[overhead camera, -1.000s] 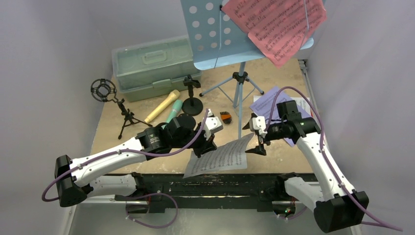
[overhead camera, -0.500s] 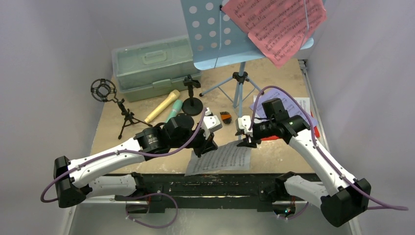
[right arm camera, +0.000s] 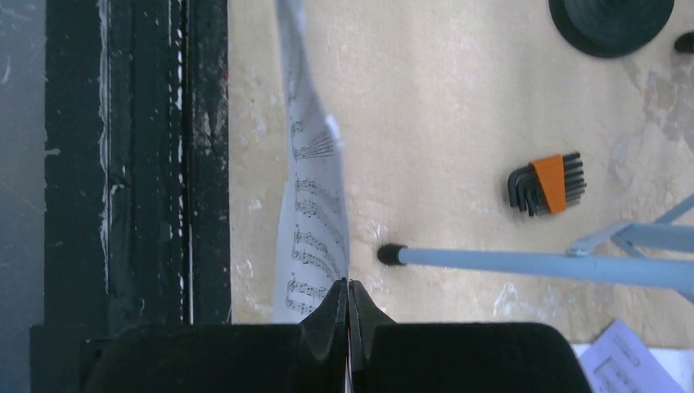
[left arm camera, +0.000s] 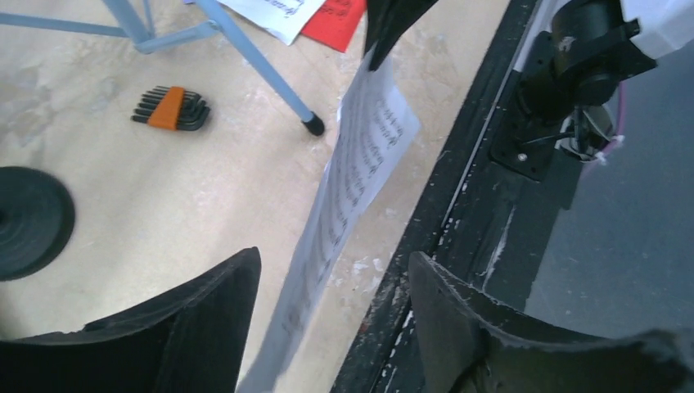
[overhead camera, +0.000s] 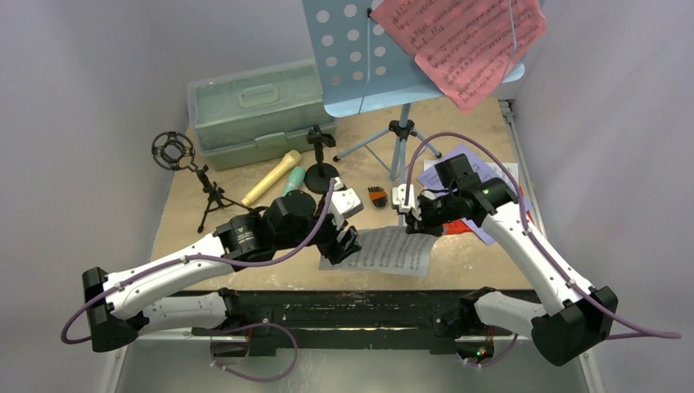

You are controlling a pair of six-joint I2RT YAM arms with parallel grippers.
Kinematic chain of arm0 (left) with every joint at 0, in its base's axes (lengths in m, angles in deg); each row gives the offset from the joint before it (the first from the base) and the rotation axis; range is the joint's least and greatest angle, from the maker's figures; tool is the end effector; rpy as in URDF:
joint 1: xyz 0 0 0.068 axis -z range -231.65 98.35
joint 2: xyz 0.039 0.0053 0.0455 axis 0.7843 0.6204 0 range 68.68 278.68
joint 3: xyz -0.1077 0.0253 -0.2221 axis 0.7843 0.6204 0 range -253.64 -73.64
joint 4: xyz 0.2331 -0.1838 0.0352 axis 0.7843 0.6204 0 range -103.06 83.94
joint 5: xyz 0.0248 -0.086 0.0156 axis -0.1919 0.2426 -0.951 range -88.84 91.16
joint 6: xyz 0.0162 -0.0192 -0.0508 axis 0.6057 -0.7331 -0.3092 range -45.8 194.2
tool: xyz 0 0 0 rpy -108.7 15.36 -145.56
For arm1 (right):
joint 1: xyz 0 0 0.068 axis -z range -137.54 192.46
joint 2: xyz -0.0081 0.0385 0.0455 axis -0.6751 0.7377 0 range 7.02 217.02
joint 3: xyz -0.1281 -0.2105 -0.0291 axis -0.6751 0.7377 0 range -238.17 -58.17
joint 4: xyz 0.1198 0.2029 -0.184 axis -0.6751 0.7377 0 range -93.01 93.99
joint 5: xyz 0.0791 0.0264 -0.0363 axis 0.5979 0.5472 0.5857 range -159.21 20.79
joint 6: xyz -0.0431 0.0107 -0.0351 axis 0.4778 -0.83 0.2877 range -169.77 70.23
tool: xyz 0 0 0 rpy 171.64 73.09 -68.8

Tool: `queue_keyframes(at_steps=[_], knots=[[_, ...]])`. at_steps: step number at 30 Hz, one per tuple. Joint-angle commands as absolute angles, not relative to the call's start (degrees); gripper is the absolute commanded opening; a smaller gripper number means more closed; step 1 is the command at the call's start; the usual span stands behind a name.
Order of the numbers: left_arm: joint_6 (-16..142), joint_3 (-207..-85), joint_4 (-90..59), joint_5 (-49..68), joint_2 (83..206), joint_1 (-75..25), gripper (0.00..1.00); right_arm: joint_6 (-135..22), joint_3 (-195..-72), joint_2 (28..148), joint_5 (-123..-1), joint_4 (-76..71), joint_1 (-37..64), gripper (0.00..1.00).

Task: Pack up the instrument practice props
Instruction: Place the sheet music at the center of the board.

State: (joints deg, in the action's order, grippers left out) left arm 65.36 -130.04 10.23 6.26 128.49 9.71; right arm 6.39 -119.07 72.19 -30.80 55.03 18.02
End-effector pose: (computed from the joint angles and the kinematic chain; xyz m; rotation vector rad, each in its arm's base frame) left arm 0.1354 -0.2554 0.3115 1.0016 1.8969 -0.8383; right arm 0.2239 0.1287 0.2756 -1.7297 1.7170 0.6500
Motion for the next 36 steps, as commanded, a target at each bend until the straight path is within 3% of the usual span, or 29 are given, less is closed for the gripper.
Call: queue_keyframes(at_steps=[1,4,6,15,22,36], knots=[[71.03,-132.18,12.30,-2.88,125.65,9.61,0.76,5.39,-122.78,69.52,-41.35,62.55,17.95,0.00],[74.71,-130.44,11.57,-11.03,123.62,9.55,0.95,4.66,-124.69,66.99,-45.87,64.79,18.02,0.00],[77.50,-128.57,10.10,-15.03,122.52,9.52,1.00,4.08,-126.05,65.95,-48.84,66.58,18.08,0.00],[80.98,-117.59,3.47,-22.61,120.28,9.43,1.00,1.20,-126.72,64.34,-60.85,70.43,20.76,0.00],[80.80,-116.36,2.85,-24.75,120.84,9.28,1.00,4.31,-124.73,64.33,-67.87,71.39,26.67,0.00],[80.61,-115.56,2.58,-24.85,120.32,8.99,1.00,13.17,-119.05,71.18,-76.13,55.57,39.64,0.00]])
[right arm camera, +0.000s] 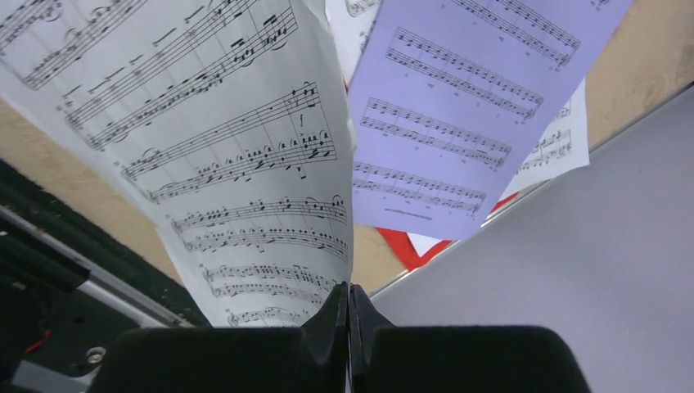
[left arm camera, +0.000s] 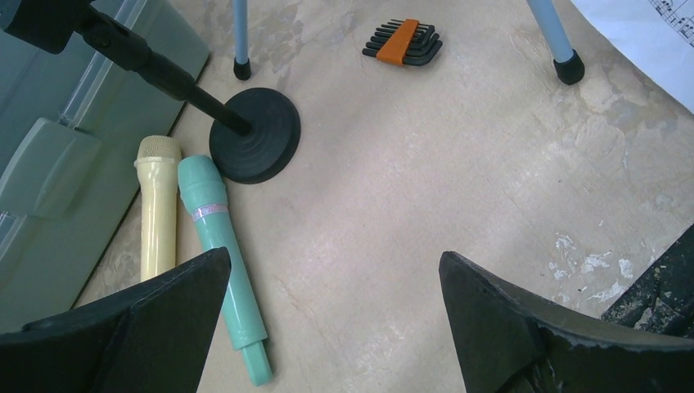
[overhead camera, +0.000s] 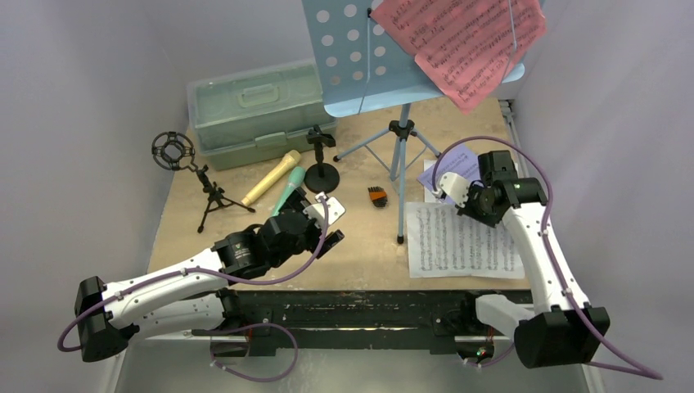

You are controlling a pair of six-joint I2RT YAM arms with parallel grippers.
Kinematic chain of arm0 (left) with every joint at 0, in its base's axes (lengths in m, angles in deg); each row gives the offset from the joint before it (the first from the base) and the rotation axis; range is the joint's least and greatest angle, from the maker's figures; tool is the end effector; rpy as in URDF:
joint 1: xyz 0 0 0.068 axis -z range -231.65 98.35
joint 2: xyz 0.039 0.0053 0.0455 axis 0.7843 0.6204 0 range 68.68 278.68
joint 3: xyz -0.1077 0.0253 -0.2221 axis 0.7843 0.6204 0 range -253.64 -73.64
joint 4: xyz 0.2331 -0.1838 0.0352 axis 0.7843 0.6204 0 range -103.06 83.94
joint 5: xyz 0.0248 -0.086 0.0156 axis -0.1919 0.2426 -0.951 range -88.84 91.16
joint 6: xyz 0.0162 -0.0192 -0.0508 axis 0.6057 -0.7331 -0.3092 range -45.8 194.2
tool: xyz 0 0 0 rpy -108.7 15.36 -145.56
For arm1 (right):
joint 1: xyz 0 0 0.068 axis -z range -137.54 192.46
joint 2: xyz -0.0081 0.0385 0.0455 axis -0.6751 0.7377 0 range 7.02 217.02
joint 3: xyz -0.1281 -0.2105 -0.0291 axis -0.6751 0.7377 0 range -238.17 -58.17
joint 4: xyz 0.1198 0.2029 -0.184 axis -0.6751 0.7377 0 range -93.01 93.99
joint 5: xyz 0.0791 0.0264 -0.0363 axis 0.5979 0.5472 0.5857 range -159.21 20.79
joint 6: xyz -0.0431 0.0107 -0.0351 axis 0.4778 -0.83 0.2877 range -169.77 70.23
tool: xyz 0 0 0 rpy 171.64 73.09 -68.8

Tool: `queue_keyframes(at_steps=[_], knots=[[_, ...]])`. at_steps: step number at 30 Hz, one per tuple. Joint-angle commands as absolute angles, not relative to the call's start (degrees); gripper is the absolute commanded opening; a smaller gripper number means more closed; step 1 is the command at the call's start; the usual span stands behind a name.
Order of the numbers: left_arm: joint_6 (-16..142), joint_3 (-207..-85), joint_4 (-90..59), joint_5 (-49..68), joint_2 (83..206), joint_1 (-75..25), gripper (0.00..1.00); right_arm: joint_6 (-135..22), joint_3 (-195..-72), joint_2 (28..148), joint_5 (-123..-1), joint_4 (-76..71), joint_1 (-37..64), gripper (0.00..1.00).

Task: Pack up the instrument practice props
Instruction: Place the sheet music at the center of the board.

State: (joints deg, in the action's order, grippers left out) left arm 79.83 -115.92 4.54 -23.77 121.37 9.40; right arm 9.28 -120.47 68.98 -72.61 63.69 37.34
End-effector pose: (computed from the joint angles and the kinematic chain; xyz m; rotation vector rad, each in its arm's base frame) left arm 0.1420 -0.2223 0.2591 0.8761 1.8142 -0.1672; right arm 0.2371 0.0188 0.2817 -1.4625 2.3652 -0.3375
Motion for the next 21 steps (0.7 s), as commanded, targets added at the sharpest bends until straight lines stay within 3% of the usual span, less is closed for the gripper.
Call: queue_keyframes(at_steps=[1,21], knots=[[80.55,-115.60,2.58,-24.86,120.29,8.99,1.00,13.94,-118.50,71.86,-76.85,53.95,40.18,0.00],[80.63,-115.38,2.58,-24.75,119.59,8.73,1.00,16.71,-111.33,81.92,-81.66,30.39,42.29,0.00]])
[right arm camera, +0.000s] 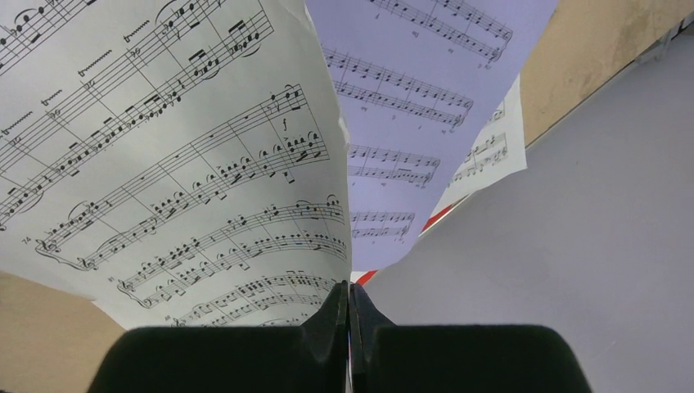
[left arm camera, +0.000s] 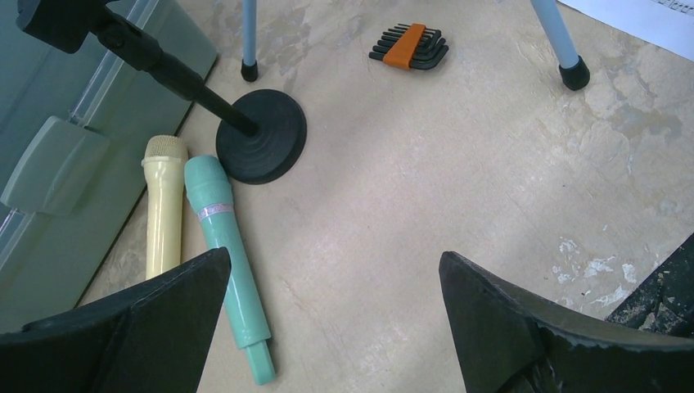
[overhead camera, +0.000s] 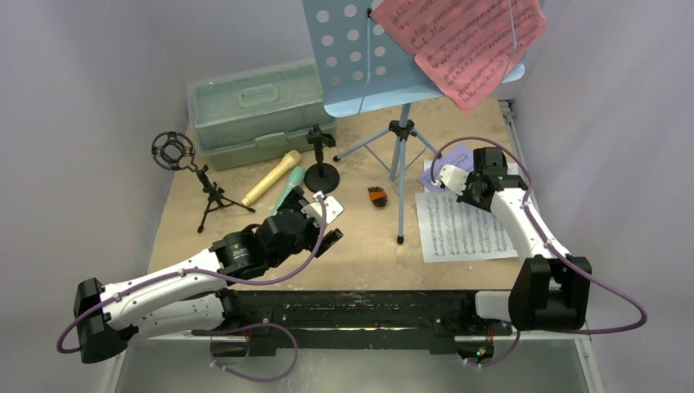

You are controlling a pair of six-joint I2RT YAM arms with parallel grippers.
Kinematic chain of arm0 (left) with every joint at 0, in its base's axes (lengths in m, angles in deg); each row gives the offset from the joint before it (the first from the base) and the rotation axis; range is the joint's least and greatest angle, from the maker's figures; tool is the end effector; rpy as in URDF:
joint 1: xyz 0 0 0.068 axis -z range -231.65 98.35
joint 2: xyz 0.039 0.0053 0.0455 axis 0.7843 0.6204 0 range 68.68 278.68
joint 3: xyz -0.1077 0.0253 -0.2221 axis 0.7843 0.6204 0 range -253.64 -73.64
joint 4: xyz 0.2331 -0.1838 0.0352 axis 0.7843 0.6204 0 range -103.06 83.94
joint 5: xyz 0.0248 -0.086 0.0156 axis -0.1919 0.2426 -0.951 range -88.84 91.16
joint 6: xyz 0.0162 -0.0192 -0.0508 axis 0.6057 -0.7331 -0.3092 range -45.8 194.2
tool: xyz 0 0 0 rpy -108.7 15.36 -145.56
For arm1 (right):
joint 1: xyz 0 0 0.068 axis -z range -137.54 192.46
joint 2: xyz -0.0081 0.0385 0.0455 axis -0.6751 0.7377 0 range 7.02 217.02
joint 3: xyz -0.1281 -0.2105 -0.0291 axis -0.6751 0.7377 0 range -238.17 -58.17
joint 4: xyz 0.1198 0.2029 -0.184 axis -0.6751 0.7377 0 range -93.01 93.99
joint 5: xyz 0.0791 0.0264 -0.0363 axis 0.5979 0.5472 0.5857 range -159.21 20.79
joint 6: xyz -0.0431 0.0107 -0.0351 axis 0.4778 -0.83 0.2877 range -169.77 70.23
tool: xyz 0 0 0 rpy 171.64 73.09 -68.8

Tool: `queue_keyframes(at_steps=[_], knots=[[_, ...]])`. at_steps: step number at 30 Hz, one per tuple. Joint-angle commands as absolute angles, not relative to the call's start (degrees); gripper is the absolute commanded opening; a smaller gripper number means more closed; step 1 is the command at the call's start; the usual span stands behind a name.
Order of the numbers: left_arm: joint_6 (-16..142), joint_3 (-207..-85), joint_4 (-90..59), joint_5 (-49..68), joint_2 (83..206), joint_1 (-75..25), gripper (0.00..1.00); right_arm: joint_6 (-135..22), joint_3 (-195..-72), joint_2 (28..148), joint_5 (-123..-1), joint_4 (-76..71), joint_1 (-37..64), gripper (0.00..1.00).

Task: Pack up the instrument practice props
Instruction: Place the sheet music at the center of the board.

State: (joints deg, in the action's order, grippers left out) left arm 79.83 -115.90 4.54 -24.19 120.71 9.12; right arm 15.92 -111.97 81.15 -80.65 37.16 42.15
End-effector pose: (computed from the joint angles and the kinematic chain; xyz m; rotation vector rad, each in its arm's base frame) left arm 0.1424 -0.2199 0.2618 0.8594 1.8092 -0.1633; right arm 0.2983 -0.0063 0.2021 -1.4355 2.3435 -0.6224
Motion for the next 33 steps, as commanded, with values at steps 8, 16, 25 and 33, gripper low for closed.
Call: queue_keyframes(at_steps=[8,16,25,33], knots=[[80.60,-115.37,2.58,-24.64,119.48,8.64,1.00,15.42,-110.30,86.35,-82.40,26.46,43.96,0.00],[80.54,-115.38,2.58,-24.41,119.53,8.57,1.00,13.80,-110.21,90.15,-82.83,23.90,44.20,0.03],[80.53,-115.39,2.59,-24.33,119.39,8.44,1.00,11.23,-110.72,93.21,-84.89,19.78,44.31,0.05],[80.45,-115.39,2.59,-23.92,119.48,8.21,1.00,7.13,-110.46,94.05,-86.56,11.13,44.31,0.09]])
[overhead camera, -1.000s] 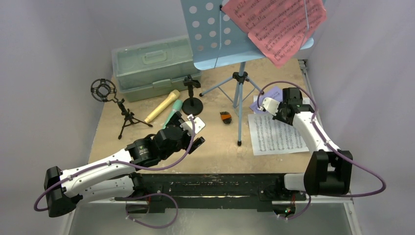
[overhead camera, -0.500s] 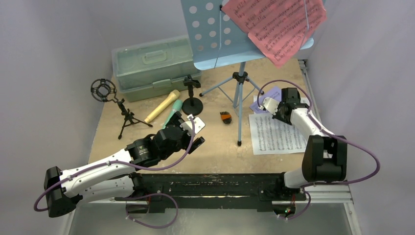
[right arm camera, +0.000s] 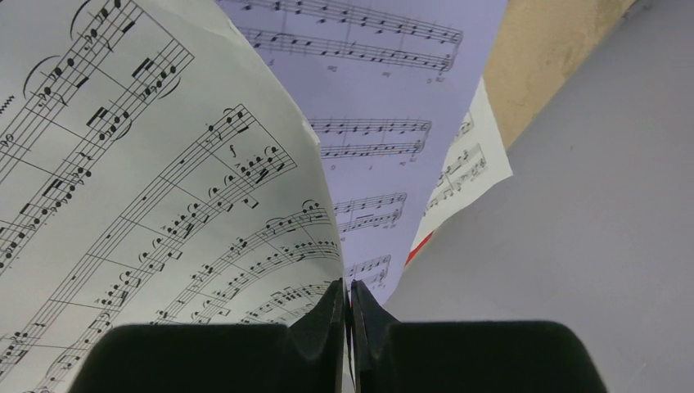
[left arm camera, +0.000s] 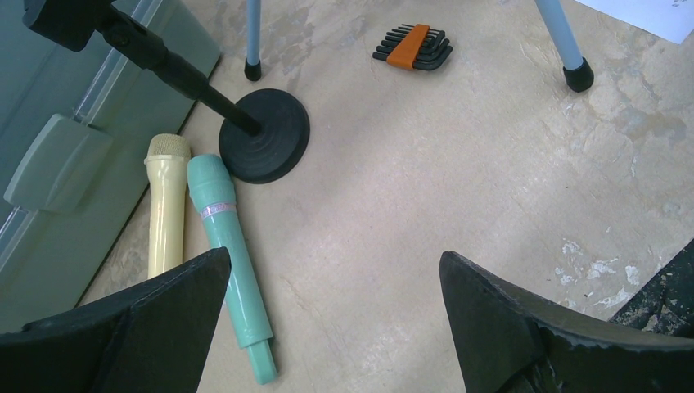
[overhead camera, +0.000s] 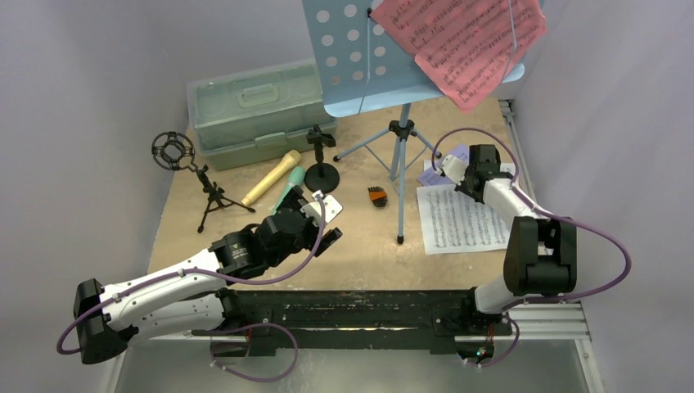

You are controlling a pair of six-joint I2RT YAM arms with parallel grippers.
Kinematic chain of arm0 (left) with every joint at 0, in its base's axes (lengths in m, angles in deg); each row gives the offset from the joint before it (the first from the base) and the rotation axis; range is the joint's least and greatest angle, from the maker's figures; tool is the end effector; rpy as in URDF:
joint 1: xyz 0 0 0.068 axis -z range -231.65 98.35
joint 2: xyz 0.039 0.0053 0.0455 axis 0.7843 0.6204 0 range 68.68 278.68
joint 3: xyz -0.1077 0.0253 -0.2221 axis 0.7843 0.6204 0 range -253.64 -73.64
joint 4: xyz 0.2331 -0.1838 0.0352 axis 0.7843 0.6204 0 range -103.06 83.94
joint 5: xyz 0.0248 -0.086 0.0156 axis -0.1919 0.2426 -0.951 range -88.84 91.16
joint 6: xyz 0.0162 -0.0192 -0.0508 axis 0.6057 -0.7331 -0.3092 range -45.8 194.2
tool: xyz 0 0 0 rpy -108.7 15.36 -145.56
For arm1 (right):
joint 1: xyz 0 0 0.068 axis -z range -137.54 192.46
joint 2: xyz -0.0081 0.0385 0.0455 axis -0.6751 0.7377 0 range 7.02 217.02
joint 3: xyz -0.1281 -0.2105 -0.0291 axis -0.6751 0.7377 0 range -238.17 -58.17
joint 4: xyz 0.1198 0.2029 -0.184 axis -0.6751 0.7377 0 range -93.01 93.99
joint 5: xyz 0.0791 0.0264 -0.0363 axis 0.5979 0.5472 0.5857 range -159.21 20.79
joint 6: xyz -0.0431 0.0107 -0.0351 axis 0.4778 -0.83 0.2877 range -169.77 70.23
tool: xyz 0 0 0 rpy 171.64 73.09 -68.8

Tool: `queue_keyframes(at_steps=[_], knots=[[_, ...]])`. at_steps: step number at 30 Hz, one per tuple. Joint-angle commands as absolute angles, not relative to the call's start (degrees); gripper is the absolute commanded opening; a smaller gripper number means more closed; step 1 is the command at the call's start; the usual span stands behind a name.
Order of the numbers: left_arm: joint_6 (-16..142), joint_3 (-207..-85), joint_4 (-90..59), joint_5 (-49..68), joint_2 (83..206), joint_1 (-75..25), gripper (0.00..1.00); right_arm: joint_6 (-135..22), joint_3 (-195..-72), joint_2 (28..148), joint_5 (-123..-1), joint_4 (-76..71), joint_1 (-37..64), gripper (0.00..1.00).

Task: Pack up the instrument practice props
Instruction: Place the sheet music at the center of the board.

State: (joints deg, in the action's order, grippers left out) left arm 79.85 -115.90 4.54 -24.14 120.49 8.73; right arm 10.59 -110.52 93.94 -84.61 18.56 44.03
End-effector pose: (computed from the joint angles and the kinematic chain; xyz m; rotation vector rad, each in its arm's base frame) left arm 0.1436 -0.2185 0.2627 0.8516 1.8092 -0.1617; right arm 0.3379 -0.0198 0.1464 -1.2177 2.3861 -0.7296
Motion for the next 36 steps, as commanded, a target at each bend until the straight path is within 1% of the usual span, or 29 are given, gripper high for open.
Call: queue_keyframes(at_steps=[1,3,4,5,8,11,13,14,18,21,25,30,36], knots=[[80.49,-115.48,2.63,-23.89,119.48,8.17,1.00,6.61,-109.93,94.31,-87.24,9.21,44.31,0.09],[80.37,-115.48,2.61,-23.80,119.48,8.04,1.00,5.47,-108.60,94.63,-88.99,5.26,44.31,0.10],[80.28,-115.55,2.72,-23.74,119.41,8.03,0.99,5.31,-107.74,94.58,-89.95,3.54,44.31,0.13],[80.32,-115.54,2.68,-23.72,119.33,7.96,0.99,5.13,-106.97,94.44,-90.63,2.16,44.31,0.17],[80.21,-115.60,2.59,-23.58,119.22,7.85,1.00,4.10,-105.05,93.00,-91.79,-0.13,44.26,0.39],[80.14,-115.73,2.67,-23.45,119.14,7.72,0.99,2.67,-103.83,89.93,-90.74,0.61,44.29,0.51],[79.90,-115.86,2.67,-23.37,118.93,7.55,0.99,0.33,-104.74,87.95,-88.94,4.17,44.23,0.60],[79.78,-115.92,2.79,-23.30,118.76,7.44,0.99,-1.55,-105.98,86.29,-85.94,7.93,44.22,0.64],[78.92,-116.13,2.25,-21.90,117.69,6.78,0.99,-6.92,-111.62,81.30,-74.28,22.15,44.22,0.76],[78.31,-116.08,1.91,-20.91,116.68,6.34,0.99,-9.61,-114.67,78.19,-65.98,29.68,44.22,0.80],[77.44,-116.02,1.25,-19.22,115.22,5.78,1.00,-11.96,-116.36,74.57,-56.24,35.82,44.28,0.82],[76.85,-115.91,1.05,-17.71,114.47,5.39,1.00,-14.83,-117.14,70.25,-46.35,38.72,44.22,0.84],[76.75,-116.00,1.17,-17.22,114.47,5.11,1.00,-17.12,-115.12,66.56,-36.59,37.93,44.24,0.85]])
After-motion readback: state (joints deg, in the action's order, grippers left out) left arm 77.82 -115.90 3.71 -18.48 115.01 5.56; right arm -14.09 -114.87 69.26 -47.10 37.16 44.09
